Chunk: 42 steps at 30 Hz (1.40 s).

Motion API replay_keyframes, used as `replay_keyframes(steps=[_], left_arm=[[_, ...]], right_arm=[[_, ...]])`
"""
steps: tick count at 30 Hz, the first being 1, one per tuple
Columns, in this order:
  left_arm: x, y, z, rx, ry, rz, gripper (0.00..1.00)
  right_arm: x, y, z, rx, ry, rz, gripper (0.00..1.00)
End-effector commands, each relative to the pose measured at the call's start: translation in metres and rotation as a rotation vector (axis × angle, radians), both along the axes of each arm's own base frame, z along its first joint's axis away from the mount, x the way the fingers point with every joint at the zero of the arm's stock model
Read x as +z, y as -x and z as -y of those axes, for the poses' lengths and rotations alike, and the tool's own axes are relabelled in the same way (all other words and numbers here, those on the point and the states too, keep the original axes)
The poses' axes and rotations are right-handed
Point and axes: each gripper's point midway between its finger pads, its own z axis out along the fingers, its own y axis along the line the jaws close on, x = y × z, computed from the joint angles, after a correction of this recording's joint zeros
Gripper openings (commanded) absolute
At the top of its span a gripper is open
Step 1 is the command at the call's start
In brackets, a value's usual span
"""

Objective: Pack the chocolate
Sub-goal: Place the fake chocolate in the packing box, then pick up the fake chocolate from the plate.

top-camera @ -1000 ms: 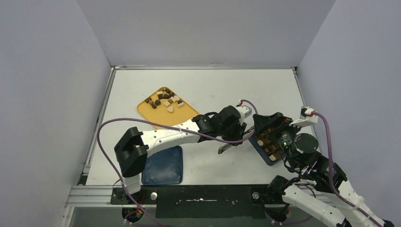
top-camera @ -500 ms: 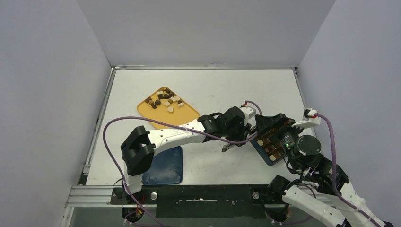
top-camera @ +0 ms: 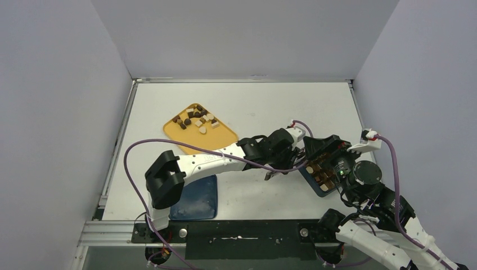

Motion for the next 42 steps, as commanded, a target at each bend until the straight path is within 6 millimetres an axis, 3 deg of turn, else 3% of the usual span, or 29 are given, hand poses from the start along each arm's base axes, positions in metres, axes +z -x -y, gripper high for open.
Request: replay_keyframes(steps=[1, 6, 13, 19, 25, 34, 37, 42], left_arm=[[0.057, -0.014, 0.003, 0.051, 0.103, 0.111, 0.37], [0.079, -0.026, -0.016, 0.126, 0.123, 0.182, 0.37], [0.070, -0.057, -0.056, 0.242, 0.077, 0.175, 0.37], [0.060, -0.087, -0.111, 0.378, 0.027, 0.161, 0.37], [0.039, -0.113, -0.186, 0.551, -0.050, 0.130, 0.37], [0.026, -0.138, -0.288, 0.757, -0.164, 0.107, 0.39], [0.023, -0.141, -0.310, 0.798, -0.209, 0.104, 0.39], [0.011, -0.141, -0.324, 0.807, -0.244, 0.061, 0.41]], right_arm=[[0.014, 0.001, 0.005, -0.019, -0.029, 0.027, 1.00], [0.014, 0.002, 0.005, -0.016, -0.037, 0.029, 1.00], [0.014, 0.001, 0.001, -0.005, -0.038, 0.028, 1.00], [0.016, 0.000, 0.001, -0.004, -0.037, 0.031, 1.00], [0.015, 0.000, -0.001, 0.001, -0.033, 0.028, 1.00], [0.014, -0.002, -0.003, 0.003, -0.029, 0.026, 1.00], [0.012, -0.002, -0.005, 0.009, -0.029, 0.024, 1.00], [0.012, -0.002, -0.004, 0.008, -0.030, 0.025, 1.00]])
